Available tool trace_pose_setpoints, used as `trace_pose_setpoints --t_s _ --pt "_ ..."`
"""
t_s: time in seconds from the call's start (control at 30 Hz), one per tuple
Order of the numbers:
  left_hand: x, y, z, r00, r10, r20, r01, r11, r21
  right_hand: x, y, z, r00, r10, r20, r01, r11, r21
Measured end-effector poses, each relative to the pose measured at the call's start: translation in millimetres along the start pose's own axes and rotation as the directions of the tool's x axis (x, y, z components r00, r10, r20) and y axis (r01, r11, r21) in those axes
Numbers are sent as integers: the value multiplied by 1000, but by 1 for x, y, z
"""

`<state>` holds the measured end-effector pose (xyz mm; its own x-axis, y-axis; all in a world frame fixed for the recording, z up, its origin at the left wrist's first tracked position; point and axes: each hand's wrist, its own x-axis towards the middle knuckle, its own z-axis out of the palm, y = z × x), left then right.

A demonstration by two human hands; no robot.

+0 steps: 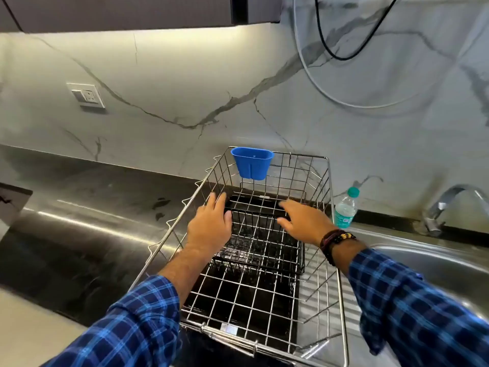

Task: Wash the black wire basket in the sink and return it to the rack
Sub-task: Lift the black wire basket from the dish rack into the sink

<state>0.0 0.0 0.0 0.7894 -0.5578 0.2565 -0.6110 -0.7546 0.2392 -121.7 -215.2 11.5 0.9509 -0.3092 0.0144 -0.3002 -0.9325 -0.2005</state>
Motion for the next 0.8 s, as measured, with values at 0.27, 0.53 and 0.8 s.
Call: trace_pose_setpoints --t_s 0.27,0.53,0.8 --pt "-2 -6 5 869 -336 364 385 920 -69 -2 -4 7 946 279 166 -246 950 -192" --pt "24 -20 -34 953 -290 85 302 911 -281 -26 -14 -32 941 284 -184 -233 939 255" --pt "31 59 -75 971 -228 -67 124 726 -677 -91 26 -114 652 607 -454 -168 700 694"
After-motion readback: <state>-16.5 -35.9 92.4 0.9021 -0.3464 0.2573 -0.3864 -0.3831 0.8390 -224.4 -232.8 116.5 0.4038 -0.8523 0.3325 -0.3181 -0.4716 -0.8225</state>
